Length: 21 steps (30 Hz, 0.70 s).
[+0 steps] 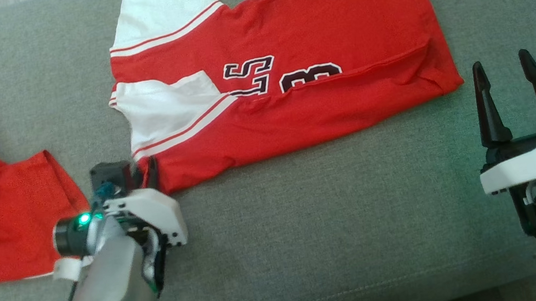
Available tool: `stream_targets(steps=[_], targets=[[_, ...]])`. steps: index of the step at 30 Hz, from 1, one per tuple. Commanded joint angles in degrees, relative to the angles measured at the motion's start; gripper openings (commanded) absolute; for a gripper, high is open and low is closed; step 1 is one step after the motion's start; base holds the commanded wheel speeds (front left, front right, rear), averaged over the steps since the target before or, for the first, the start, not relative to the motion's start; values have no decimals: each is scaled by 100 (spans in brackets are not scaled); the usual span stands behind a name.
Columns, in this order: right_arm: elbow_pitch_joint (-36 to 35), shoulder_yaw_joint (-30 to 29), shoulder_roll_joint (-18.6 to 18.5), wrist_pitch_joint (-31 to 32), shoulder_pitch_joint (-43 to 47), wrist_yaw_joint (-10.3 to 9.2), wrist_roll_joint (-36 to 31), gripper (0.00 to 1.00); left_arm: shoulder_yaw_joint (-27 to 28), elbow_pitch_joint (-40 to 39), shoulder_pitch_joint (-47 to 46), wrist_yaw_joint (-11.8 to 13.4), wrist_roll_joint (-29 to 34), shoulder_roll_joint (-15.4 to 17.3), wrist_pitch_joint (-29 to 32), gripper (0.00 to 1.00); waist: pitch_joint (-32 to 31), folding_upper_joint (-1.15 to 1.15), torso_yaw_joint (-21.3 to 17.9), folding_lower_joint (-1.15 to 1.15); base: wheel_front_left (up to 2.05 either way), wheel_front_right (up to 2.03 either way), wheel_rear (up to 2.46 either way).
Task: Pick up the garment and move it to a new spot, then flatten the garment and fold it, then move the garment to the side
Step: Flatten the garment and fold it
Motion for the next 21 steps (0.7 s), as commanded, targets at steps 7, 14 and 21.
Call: stream_targets(steps=[7,14,21], targets=[[225,-120,192,577,-253,37,233,100,133,-383,-99,106,43,48,-428,0,-61,0,178,0,0,0,0],[1045,-787,422,1435,-697,37,573,100,95,-1575,96,123,241,50,-478,0,-32,0,499,0,0,0,0],[1642,-1238,505,1785,-1122,37,359,100,-65,-2021,272,74,347,24,-480,0,53,0,728,0,0,0,0]])
